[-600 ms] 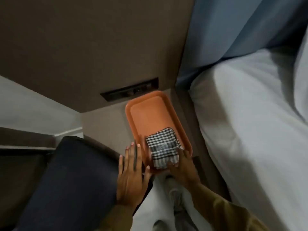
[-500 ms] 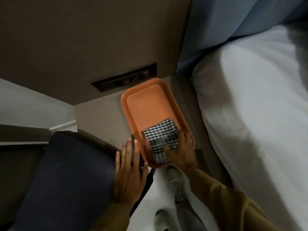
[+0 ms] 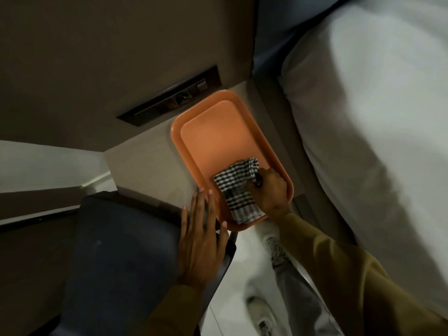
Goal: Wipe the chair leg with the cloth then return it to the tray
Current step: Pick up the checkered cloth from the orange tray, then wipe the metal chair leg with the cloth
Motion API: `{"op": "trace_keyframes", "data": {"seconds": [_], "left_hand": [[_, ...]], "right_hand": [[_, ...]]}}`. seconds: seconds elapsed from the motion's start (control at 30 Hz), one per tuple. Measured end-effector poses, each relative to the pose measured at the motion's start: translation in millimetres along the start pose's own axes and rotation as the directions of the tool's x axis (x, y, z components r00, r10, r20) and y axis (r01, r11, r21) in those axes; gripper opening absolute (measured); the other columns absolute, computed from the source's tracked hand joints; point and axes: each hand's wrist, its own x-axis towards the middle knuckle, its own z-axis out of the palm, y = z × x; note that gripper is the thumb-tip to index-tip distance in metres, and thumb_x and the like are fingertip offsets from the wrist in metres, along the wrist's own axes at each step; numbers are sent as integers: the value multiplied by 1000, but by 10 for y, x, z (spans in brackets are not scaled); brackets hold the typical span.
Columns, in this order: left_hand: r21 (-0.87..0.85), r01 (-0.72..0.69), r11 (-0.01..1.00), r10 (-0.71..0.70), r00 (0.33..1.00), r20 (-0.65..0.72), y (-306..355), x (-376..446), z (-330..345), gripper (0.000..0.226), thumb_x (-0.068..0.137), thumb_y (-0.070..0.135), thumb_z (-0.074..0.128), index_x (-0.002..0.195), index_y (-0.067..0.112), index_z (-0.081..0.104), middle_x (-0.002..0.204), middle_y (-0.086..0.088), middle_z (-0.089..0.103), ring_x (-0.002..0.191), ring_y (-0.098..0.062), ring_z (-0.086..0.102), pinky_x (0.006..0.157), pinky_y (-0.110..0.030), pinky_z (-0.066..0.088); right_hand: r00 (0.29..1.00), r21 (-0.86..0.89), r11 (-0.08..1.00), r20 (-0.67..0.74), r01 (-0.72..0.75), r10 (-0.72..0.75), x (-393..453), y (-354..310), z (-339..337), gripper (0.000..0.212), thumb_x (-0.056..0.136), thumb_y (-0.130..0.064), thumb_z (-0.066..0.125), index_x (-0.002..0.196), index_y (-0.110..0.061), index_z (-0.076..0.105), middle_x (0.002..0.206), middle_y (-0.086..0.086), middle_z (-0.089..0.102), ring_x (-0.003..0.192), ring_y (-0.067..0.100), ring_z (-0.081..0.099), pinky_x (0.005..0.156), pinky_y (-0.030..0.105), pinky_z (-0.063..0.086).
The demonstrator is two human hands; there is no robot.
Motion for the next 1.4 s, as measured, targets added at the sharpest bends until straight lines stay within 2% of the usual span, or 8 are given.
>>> {"op": "trace_keyframes", "data": {"seconds": [0.1,0.23,0.4,0.53,0.8,0.93,1.2,1.4], "left_hand": [[-10,-25,1000,25,999,20,47,-110,-143,73,110,48,21,173,13,11,182,-9,15,170,-25,14,138,-57,21],[10,-77,997,77,997,-7,73,-389,-249,72,111,49,23,173,13,15,181,-10,22,168,-25,21,137,-55,23],[104,-173,979,184,977,-109,-89,-921,-418,67,113,42,32,170,8,25,176,-12,35,164,-25,34,136,-51,28],[180,-249,952,269,959,-92,-349,-1469,-484,69,112,44,31,171,7,24,178,-12,30,166,-26,31,137,-52,28],[356,-404,843,384,914,127,-938,-2507,-418,80,107,56,16,173,12,9,182,-11,15,170,-26,16,141,-48,12],[386,-470,794,423,883,204,-1151,-2736,-151,82,106,57,19,172,9,14,181,-15,19,169,-31,21,140,-50,15],[385,-625,679,505,778,373,-1261,-2928,589,83,106,60,16,173,12,8,183,-13,6,171,-30,10,140,-52,11],[411,-652,637,597,755,273,-1316,-2695,1078,79,110,54,28,173,11,8,183,-15,1,171,-33,2,140,-56,5]], "right_hand": [[983,145,976,63,159,-170,-230,-35,-205,42,107,-34,64,143,-13,65,144,9,67,132,25,65,117,51,54],[953,315,920,111,234,-281,-652,43,-354,36,112,-24,57,146,-16,62,143,-5,71,115,-11,70,110,22,60],[953,384,873,-87,301,-291,-1326,120,-240,32,112,-19,57,143,-13,65,138,3,75,127,19,74,117,46,57],[962,596,755,-191,271,-195,-2002,285,99,30,111,-24,60,137,-14,70,130,7,81,122,25,78,111,52,61],[957,823,524,-287,219,50,-3400,1005,1284,11,109,-29,63,117,-30,70,105,-18,86,101,3,83,88,26,71],[943,861,489,-266,140,199,-3852,1512,1969,27,111,-26,59,138,-27,59,117,-15,80,102,-3,80,86,19,69],[890,880,475,-218,1,401,-4308,2262,3113,24,111,-31,57,134,-30,65,128,-7,77,127,21,72,115,50,58],[783,941,327,-135,-92,608,-4296,2683,3799,30,109,-43,56,95,-68,64,91,-54,70,93,-28,67,85,18,55]]}}
